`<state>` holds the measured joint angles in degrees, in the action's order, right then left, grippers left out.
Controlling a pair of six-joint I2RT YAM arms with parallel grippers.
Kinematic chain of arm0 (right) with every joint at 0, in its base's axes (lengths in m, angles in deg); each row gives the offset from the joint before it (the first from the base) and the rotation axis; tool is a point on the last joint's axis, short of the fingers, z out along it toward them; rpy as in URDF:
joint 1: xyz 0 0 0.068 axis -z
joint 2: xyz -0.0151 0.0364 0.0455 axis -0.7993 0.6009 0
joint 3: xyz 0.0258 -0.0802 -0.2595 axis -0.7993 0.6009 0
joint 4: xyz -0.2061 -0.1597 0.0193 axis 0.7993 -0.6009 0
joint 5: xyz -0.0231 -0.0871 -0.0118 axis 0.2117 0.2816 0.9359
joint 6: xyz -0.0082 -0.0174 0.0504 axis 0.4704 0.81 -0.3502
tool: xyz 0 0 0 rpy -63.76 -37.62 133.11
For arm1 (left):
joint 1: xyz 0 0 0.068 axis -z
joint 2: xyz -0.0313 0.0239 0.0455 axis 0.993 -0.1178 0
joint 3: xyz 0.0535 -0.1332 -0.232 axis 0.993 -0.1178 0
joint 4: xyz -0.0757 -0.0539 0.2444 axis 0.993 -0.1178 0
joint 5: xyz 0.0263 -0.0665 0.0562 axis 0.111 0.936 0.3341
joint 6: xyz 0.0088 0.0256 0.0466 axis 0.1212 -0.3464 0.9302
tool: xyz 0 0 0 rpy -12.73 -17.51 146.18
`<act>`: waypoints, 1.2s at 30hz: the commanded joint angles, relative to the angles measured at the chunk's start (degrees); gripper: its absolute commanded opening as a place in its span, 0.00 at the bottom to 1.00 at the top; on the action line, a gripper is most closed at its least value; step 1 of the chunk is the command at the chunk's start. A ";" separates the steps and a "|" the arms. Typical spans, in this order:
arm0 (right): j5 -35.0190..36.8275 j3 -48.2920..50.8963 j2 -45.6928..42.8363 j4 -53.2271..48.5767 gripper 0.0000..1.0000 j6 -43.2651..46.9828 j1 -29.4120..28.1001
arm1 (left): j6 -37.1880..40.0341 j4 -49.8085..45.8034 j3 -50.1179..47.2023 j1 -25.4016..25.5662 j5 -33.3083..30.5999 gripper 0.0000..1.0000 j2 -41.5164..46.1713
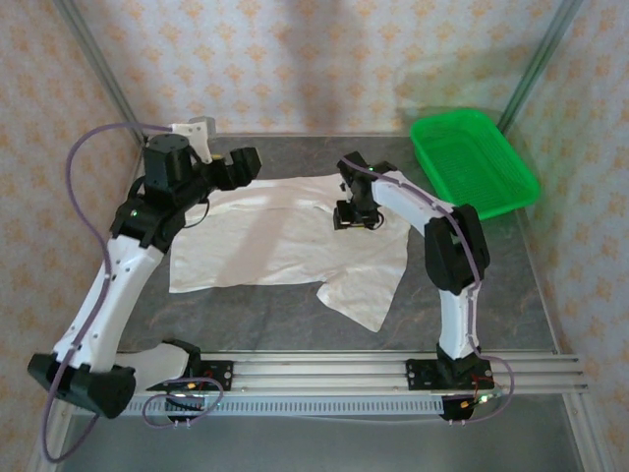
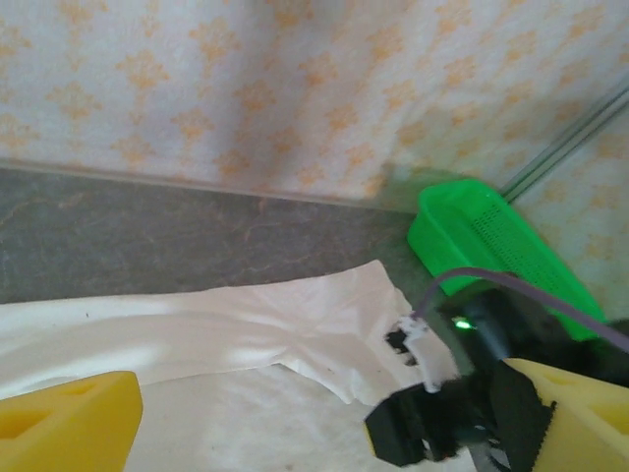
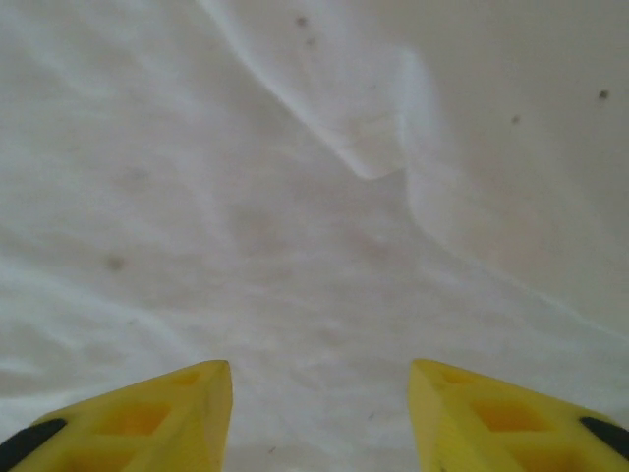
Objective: Fold and stack the t-shirts
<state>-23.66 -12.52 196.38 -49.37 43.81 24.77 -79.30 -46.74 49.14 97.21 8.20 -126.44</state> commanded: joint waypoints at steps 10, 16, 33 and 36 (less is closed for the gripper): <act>7.10 -11.83 10.72 -4.58 0.37 1.77 -0.25 | 1.21 -10.38 -4.80 1.66 -3.35 0.95 9.71; 6.27 -14.66 13.52 -4.88 0.34 1.33 -0.19 | 0.59 -10.78 -6.49 1.67 -4.51 0.95 11.41; 8.77 -18.99 16.84 -6.23 0.09 -0.26 -0.22 | 0.40 -11.58 -8.28 1.67 -6.71 0.95 12.21; 8.47 -19.50 16.69 -6.99 0.02 -0.13 -0.19 | 0.23 -11.72 -8.72 1.67 -6.93 0.95 12.21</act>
<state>-16.84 -30.02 212.43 -53.89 43.70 24.84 -78.82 -57.36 41.14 98.63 3.15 -115.10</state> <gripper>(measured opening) 0.045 0.947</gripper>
